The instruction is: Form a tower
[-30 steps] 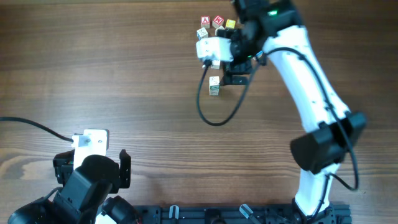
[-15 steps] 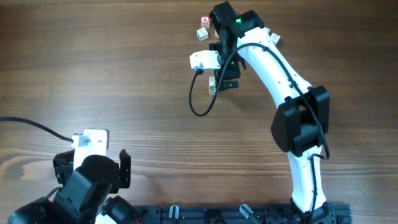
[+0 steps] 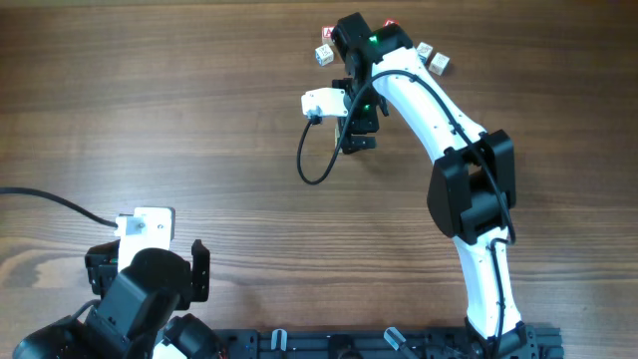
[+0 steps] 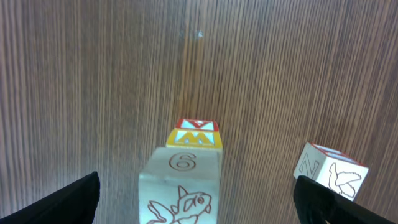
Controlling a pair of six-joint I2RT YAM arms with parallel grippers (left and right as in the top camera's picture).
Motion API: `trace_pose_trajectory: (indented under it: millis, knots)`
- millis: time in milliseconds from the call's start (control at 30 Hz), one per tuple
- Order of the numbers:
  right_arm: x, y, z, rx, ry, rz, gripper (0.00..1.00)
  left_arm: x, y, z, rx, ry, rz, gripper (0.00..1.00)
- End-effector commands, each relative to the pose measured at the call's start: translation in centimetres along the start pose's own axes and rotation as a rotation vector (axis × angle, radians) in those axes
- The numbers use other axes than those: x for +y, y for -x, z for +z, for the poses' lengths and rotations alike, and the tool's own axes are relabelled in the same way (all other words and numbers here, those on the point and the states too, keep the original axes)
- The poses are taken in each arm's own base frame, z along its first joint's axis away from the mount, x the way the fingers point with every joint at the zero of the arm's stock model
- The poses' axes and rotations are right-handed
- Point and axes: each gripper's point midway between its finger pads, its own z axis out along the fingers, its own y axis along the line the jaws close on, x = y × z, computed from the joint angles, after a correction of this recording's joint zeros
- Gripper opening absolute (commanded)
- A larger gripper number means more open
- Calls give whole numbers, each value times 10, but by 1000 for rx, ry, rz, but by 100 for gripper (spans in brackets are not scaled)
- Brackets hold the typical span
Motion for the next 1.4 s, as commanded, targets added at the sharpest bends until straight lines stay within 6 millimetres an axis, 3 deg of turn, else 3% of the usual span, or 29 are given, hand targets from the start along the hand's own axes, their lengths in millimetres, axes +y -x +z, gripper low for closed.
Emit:
trace_pose_trajectory:
  millis: [0, 500, 733, 1033, 1167, 1367]
  knots:
    - [6, 7, 11, -34, 41, 12, 100, 0, 0, 0, -2, -3, -14, 100]
    - [4, 5, 22, -30, 52, 16, 98, 0, 0, 0, -2, -3, -15, 100]
    - [9, -14, 50, 43, 67, 21, 91, 0, 0, 0, -3, -3, -14, 100]
    - [0, -15, 47, 71, 16, 32, 91, 0, 0, 0, -2, -3, -14, 100]
    - [-2, -11, 44, 67, 5, 26, 84, 0, 0, 0, -2, -3, -15, 100]
    - [-2, -11, 44, 66, 4, 24, 67, 0, 0, 0, -3, -3, -14, 100]
